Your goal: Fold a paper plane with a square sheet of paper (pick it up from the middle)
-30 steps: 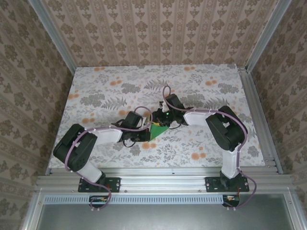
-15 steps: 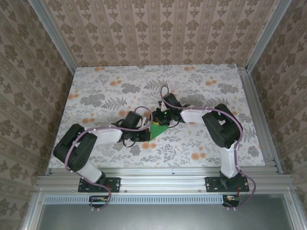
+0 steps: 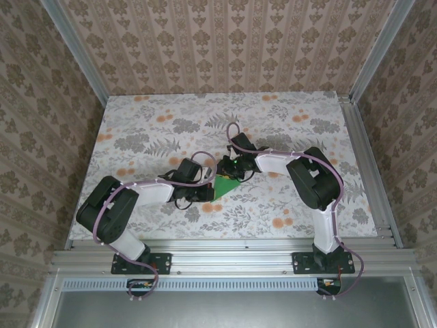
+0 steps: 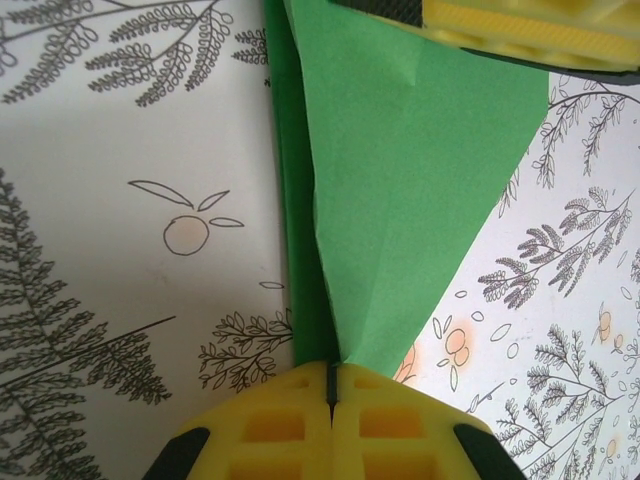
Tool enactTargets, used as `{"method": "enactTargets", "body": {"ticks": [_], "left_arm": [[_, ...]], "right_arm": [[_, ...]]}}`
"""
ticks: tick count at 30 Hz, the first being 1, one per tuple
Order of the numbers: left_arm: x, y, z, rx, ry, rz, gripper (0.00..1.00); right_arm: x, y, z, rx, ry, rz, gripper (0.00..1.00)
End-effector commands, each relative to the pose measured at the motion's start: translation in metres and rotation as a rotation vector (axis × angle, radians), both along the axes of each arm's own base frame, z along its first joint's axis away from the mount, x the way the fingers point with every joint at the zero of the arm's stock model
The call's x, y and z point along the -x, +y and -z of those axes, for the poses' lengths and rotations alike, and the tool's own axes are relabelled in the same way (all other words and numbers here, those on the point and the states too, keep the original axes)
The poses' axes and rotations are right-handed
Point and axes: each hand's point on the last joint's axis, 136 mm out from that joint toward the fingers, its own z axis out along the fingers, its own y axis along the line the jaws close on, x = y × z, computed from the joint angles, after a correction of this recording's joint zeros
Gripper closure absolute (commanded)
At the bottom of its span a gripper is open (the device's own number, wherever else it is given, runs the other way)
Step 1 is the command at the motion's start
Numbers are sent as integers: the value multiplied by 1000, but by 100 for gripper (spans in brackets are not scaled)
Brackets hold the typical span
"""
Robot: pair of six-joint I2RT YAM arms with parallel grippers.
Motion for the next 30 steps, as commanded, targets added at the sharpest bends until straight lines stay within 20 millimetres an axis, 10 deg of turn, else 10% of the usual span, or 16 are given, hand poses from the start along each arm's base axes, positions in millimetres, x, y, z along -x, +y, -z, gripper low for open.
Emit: {"method": "enactTargets", "body": {"ticks": [1, 30], "left_arm": [[12, 9, 16, -47, 68, 15, 94], [-7, 4, -1, -86, 28, 46, 78]], "right_arm": [[-1, -13, 16, 86, 18, 3, 73], [10, -27, 24, 80, 28, -6, 77]]}}
